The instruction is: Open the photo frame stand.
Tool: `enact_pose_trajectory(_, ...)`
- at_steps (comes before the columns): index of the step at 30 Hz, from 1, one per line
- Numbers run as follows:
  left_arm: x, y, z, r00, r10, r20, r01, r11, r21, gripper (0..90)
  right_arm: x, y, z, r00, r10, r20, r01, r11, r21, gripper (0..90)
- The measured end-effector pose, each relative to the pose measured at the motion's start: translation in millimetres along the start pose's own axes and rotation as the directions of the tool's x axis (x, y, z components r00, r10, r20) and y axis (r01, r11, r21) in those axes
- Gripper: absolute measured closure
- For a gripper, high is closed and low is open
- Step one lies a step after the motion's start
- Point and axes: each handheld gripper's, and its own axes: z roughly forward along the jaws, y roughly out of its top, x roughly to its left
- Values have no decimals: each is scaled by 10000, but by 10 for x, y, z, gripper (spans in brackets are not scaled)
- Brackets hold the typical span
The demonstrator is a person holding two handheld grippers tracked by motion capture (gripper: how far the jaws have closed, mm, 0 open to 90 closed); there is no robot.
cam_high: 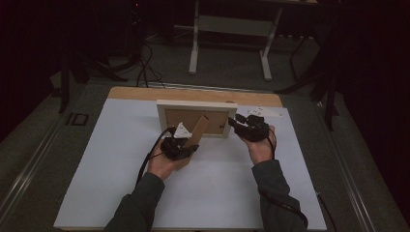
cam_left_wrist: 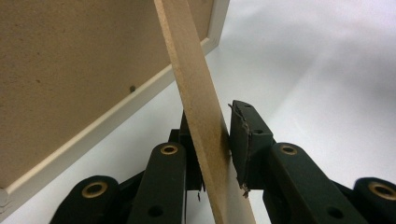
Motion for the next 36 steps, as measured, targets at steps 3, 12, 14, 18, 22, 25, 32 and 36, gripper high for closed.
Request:
enact_pose_trajectory(3, -18, -8, -13, 10000, 12, 21, -11, 10000, -50, 762, 4, -39, -6, 9999, -111, -21, 112, 9999, 85, 606)
enact_pose_trajectory(12, -41, -87, -19, 9999, 95, -76, -95, 9999, -44, 766, 13, -186, -20, 9997, -201, -135, 207, 9988, 445, 591)
enact_pose_trajectory(14, -52, -109, -15, 9999, 137, -97, -137, 9999, -45, 770, 24, -215, -29, 9995, -256, -203, 266, 9984, 502, 589)
enact_pose_trajectory(18, -106, -132, -1, 9990, 390, -219, -389, 9992, 50, 770, 53, -280, -49, 9992, -273, -303, 290, 9979, 580, 583)
enact_pose_trajectory(22, -128, -158, 12, 9989, 418, -228, -417, 9991, 68, 773, 68, -345, -95, 9988, -382, -319, 403, 9969, 676, 581)
enact_pose_trajectory(25, -132, -178, 21, 9989, 412, -243, -409, 9991, 99, 777, 44, -377, -132, 9990, -374, -229, 390, 9967, 706, 581)
enact_pose_trajectory(32, -147, -206, 52, 9981, 564, -261, -556, 9979, 321, 784, 16, -436, -183, 9992, -348, -171, 361, 9961, 803, 576)
enact_pose_trajectory(36, -170, -226, 71, 9967, 753, -318, -738, 9962, 458, 787, 10, -479, -197, 9995, -259, -175, 271, 9968, 757, 572)
